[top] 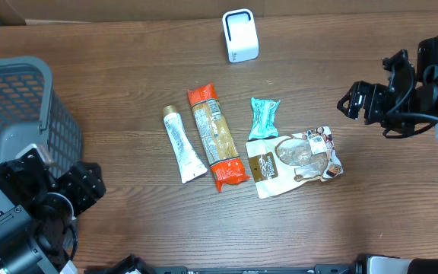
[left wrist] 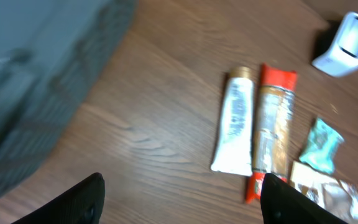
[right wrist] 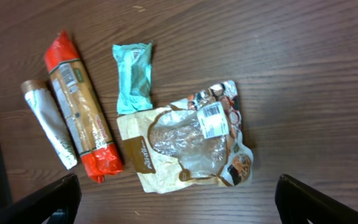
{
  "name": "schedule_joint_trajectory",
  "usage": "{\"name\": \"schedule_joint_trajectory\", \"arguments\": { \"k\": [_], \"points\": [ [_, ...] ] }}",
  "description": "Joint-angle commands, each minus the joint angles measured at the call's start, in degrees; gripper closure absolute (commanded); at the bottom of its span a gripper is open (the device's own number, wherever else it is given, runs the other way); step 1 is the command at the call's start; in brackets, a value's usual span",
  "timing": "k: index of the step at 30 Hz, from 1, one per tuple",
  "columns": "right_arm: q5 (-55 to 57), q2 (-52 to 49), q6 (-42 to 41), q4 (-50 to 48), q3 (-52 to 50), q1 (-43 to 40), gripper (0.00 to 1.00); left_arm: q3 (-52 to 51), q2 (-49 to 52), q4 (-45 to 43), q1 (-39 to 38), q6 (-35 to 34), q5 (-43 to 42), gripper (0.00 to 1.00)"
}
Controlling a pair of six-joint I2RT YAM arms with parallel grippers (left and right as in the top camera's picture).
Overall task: Scan the item barcode
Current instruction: 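Withdraw the left gripper to the basket edge and move right gripper toward cookie bag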
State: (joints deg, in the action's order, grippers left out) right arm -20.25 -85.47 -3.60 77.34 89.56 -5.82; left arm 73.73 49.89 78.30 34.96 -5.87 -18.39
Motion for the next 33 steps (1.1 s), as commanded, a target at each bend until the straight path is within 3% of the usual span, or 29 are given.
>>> {"name": "schedule_joint_trajectory", "arguments": {
  "k": [1,6,10,20,27,33],
  "points": [
    [-1.95,-0.24,1.44,-0.46,-0.37,0.85,0.00,-0.26,0.11,-0.61,-0.81,6.36,-5.81,0.27],
    [-1.95,-2.34,0.15,0.26,-0.42,2.08,0.00,-0.26,1.11,-3.23,-6.05,6.08,-5.49,0.24],
    [-1.92,-4.81,0.17,0.81,-0.50,3.56,0.00,-0.26,3.69,-5.18,-12.33,5.38,-4.42,0.15],
    [-1.42,-9.40,0.68,-0.24,-6.16,4.20,0.00,-0.24,16.46,-11.80,-29.46,6.34,-2.62,0.07],
    [-1.27,-9.81,-0.31,-6.01,-15.63,4.15,0.00,-0.24,23.69,-14.58,-30.97,6.32,-1.75,0.00],
    [-1.33,-9.81,-8.22,-11.32,-22.14,4.17,0.03,-0.24,28.35,-14.67,-30.97,6.29,-1.77,0.00]
  ]
}}
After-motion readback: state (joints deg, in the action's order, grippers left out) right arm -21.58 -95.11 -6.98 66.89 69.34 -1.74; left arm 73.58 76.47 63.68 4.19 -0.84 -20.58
